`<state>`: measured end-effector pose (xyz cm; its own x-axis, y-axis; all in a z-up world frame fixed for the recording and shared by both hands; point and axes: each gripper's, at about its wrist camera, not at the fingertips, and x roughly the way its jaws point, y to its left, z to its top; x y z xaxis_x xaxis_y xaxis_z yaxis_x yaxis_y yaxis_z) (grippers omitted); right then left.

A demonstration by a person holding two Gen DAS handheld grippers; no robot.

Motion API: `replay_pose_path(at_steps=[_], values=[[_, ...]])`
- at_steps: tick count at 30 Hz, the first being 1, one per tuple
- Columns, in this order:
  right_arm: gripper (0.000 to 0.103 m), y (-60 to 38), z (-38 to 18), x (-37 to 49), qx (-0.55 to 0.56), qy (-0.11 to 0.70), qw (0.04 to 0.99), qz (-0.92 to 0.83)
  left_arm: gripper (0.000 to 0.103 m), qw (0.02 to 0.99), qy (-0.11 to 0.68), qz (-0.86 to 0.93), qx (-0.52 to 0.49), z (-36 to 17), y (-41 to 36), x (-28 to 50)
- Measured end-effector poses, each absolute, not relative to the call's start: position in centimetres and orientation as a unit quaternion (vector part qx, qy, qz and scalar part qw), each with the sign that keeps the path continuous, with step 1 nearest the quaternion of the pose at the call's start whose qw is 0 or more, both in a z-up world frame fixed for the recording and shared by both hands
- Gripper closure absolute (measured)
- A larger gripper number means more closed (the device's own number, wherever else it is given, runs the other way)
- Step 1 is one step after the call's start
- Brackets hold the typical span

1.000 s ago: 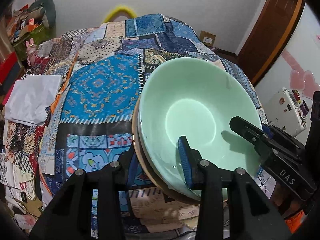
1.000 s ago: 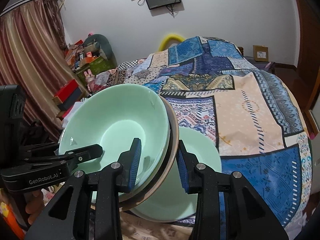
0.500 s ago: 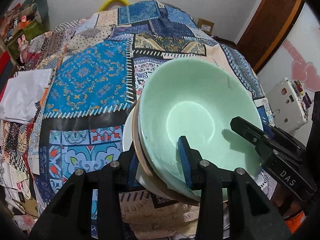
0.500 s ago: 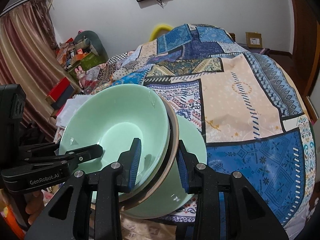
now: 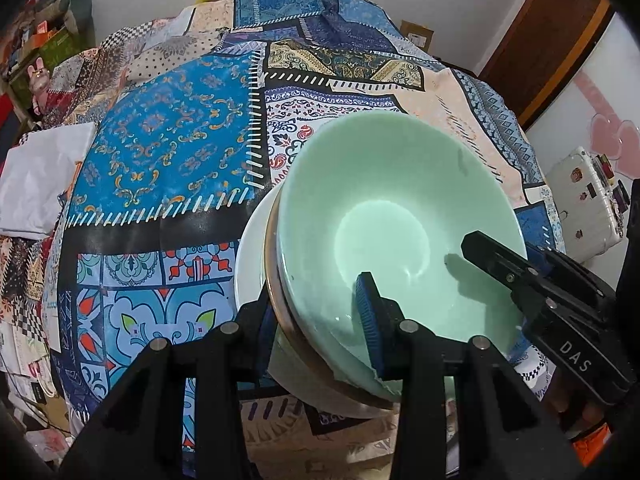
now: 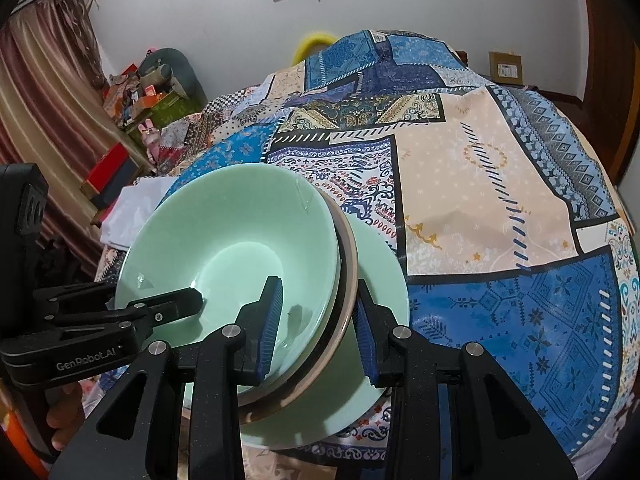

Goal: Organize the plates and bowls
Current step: 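Settle the mint green bowl into the white bowl and open both tools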

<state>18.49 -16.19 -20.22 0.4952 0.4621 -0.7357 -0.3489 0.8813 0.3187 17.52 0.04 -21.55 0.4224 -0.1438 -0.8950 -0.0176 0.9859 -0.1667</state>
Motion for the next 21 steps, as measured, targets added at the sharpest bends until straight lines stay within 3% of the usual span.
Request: replay_pose_path(at_steps=[9, 15, 21], values=[[0.067, -16.3, -20.4, 18.5, 0.068, 0.451, 0.857, 0.238, 0.065, 0.84, 0.536, -0.042, -0.072, -21.7, 0.1, 17.6], [0.056, -17.3, -18.9, 17.3, 0.06, 0.434, 0.871, 0.222, 0.051, 0.845, 0.529, -0.031, -0.076, -21.0, 0.5, 16.7], [0.056, -17.8, -15.5, 15.5, 0.056, 0.391, 0.89, 0.228, 0.049, 0.868, 0.492, -0.021, -0.063, -17.8, 0.9, 14.6]])
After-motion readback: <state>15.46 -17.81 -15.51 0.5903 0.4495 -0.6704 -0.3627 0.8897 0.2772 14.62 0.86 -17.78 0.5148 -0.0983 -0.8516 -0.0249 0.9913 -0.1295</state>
